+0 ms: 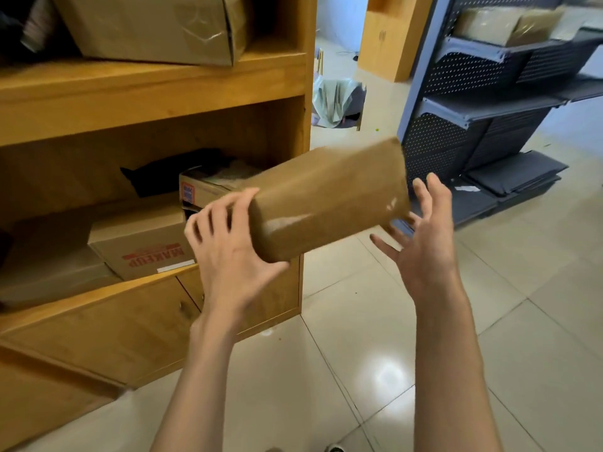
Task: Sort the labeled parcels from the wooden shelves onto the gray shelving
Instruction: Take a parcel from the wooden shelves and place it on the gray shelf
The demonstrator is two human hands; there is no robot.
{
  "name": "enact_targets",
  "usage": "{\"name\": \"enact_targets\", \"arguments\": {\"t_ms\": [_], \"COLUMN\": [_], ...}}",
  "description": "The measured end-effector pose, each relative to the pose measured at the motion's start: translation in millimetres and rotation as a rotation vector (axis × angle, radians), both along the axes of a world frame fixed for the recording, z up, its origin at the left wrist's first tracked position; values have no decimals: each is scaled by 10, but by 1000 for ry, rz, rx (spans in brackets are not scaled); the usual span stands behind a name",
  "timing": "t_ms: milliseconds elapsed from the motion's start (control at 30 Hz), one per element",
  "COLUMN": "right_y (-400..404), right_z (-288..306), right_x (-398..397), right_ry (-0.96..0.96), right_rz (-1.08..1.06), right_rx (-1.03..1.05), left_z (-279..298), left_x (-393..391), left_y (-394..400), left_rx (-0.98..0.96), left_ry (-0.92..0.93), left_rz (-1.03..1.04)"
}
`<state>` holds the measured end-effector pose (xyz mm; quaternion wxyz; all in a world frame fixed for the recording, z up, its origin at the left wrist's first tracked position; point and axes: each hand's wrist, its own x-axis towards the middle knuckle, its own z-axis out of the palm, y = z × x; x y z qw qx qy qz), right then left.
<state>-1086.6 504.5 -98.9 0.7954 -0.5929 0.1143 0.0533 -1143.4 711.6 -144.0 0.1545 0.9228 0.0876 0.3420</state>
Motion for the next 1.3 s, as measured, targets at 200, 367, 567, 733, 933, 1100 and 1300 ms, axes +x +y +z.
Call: {"name": "enact_targets", "arguments": {"t_ms": [200, 367, 567, 733, 933, 1100, 1300], "right_y": [85, 166, 147, 112, -137, -208, -68], "right_z": [-214, -438, -638, -697, -771, -742, -649], "right_x": [106, 137, 209, 270, 369, 348, 285], "right_ry": [105, 178, 220, 200, 15, -93, 40], "right_rz": [32, 115, 114, 104, 84, 316, 176], "right_rx": [-5, -37, 262, 336, -21, -36, 156], "left_z": [196, 257, 196, 186, 217, 285, 341], "left_x": [80, 125, 173, 198, 168, 168, 254], "left_y": [-2, -83, -97, -56, 318, 628, 480], "left_rx": [-826, -1453, -1646, -1611, -1560, -1497, -1486], "left_ry": [-3, -10, 75, 107, 181, 270, 221], "left_rz": [-46, -148, -124, -147, -147, -181, -224]}}
